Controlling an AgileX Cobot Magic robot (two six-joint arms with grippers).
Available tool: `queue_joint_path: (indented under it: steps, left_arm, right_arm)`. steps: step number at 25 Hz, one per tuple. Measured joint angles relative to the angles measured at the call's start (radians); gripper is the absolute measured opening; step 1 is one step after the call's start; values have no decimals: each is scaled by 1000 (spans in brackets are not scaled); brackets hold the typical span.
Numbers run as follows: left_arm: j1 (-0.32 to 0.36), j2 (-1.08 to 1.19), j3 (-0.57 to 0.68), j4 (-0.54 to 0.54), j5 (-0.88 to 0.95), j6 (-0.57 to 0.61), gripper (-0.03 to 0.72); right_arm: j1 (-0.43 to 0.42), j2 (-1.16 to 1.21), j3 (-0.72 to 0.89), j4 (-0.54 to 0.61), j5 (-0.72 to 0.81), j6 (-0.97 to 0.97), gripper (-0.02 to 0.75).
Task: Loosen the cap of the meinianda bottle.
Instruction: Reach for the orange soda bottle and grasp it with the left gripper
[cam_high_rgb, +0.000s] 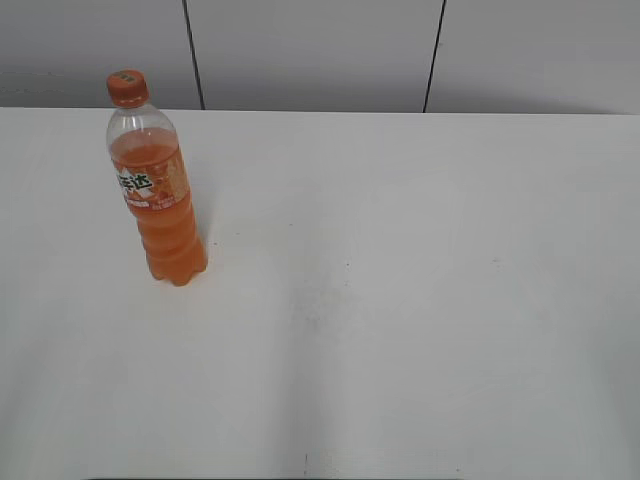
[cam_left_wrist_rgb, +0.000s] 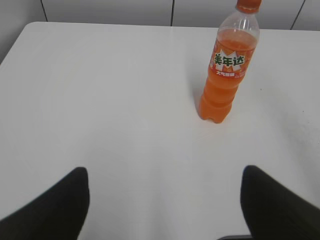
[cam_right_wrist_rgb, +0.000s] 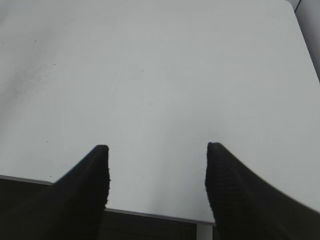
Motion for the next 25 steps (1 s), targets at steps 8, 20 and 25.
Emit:
queue_joint_path:
  steps: [8,20,25]
  left_arm:
    - [0,0,0,0,0,0,562]
    - [0,57,-51,-8,-160,0,562]
    - [0,146,-51,-37,-288,96,562]
  right_arm:
    - [0,0,0,0,0,0,461]
    - [0,0,0,0,0,0,461]
    - [0,0,0,0,0,0,461]
